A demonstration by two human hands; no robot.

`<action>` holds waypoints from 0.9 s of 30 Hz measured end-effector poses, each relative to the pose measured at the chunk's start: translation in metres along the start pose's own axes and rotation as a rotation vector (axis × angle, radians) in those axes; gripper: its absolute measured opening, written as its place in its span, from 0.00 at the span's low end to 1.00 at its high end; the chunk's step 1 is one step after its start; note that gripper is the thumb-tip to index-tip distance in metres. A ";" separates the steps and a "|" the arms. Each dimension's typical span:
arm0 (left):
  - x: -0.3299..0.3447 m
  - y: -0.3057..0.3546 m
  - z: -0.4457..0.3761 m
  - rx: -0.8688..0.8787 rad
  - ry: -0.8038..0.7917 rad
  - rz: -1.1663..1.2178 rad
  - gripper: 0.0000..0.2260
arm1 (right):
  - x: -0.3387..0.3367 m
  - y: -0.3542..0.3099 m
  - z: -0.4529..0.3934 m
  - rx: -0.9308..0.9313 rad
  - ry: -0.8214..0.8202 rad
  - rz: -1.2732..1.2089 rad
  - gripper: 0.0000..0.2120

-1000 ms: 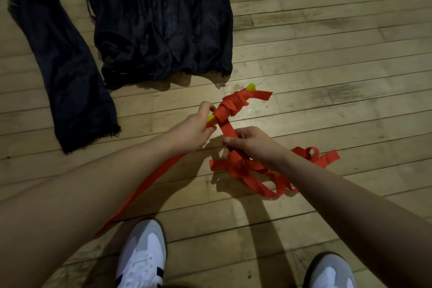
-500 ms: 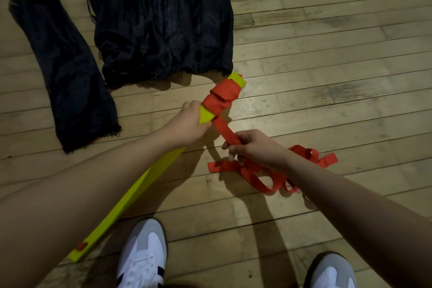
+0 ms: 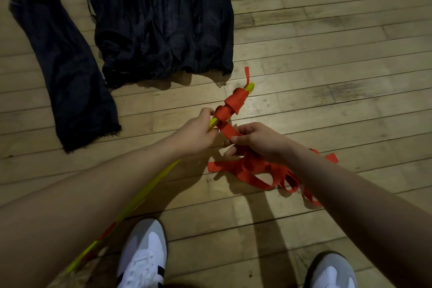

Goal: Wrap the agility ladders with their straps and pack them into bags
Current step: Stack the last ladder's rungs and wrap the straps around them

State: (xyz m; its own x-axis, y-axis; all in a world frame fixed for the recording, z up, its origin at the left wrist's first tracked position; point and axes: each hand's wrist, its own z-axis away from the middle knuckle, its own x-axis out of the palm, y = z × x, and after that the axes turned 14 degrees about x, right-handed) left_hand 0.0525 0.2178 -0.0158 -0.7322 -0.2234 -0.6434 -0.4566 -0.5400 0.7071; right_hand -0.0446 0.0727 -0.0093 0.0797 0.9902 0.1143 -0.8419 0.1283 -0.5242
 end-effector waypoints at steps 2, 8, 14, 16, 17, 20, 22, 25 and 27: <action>-0.001 0.002 -0.002 -0.015 -0.063 0.043 0.20 | 0.000 0.001 0.001 -0.002 -0.021 -0.057 0.09; -0.005 0.001 -0.011 0.028 -0.220 -0.062 0.24 | -0.004 0.000 0.001 -0.074 0.081 0.069 0.11; -0.017 -0.005 0.003 0.336 0.016 -0.229 0.15 | 0.003 0.006 0.003 -0.191 0.121 0.020 0.15; -0.016 -0.006 0.007 0.414 0.071 -0.189 0.13 | 0.008 0.007 -0.001 -0.227 0.205 0.037 0.16; -0.016 -0.005 0.007 0.420 0.085 -0.163 0.13 | 0.011 0.007 -0.003 -0.240 0.259 0.046 0.16; -0.019 -0.004 0.004 0.384 0.084 -0.127 0.13 | 0.018 0.003 -0.005 -0.259 0.377 0.011 0.16; -0.021 -0.003 0.003 0.334 0.045 -0.098 0.13 | 0.020 0.001 -0.004 -0.247 0.406 0.015 0.17; -0.017 -0.002 0.003 0.228 -0.004 -0.071 0.13 | 0.016 -0.002 -0.002 -0.192 0.298 0.027 0.15; -0.012 -0.002 0.003 0.139 0.012 -0.084 0.13 | 0.012 -0.003 0.001 -0.162 0.169 0.014 0.12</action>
State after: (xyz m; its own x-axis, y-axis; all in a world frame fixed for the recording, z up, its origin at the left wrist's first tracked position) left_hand 0.0607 0.2245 -0.0085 -0.6830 -0.1924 -0.7046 -0.5820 -0.4396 0.6841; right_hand -0.0417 0.0841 -0.0058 0.1682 0.9853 -0.0294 -0.7481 0.1082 -0.6547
